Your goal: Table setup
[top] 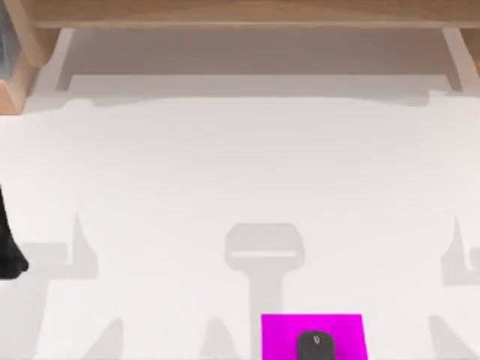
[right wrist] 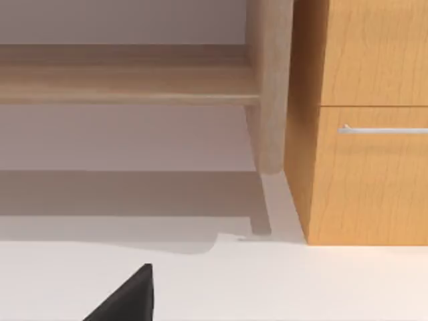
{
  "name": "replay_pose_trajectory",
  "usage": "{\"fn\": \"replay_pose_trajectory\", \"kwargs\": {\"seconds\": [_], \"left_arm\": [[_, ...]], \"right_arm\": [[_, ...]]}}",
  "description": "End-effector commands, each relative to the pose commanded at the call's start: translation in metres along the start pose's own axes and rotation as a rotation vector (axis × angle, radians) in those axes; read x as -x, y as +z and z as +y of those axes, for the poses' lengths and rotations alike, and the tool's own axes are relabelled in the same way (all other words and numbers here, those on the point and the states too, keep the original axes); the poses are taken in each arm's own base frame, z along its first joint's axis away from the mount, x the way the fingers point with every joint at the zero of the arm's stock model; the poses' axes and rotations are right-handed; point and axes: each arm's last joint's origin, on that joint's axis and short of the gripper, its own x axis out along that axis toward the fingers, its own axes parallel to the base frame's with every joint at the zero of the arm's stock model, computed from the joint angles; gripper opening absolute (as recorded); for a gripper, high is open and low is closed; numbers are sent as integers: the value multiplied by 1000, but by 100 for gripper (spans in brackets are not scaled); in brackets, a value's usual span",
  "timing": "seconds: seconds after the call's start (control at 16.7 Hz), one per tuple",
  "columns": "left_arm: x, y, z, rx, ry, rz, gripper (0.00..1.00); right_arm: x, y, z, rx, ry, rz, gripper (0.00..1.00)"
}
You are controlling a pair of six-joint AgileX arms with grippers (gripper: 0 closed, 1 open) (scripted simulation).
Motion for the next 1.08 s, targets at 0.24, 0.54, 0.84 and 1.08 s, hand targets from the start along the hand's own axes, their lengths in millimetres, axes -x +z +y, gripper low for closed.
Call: {"fn": "replay_pose_trajectory", "kwargs": {"seconds": [0.24, 0.54, 0.84, 1.08], "left_arm": [[-8, 59, -7, 9, -11, 1, 100], [-58, 173, -28, 11, -13, 10, 100], [-158, 262, -87, -2, -13, 28, 100], [-237, 283, -159, -15, -13, 35, 100]], "right_arm": [[0, 0, 0, 0, 0, 0, 100], [0, 0, 0, 0, 0, 0, 100], [0, 0, 0, 0, 0, 0, 100], [0, 0, 0, 0, 0, 0, 100]]}}
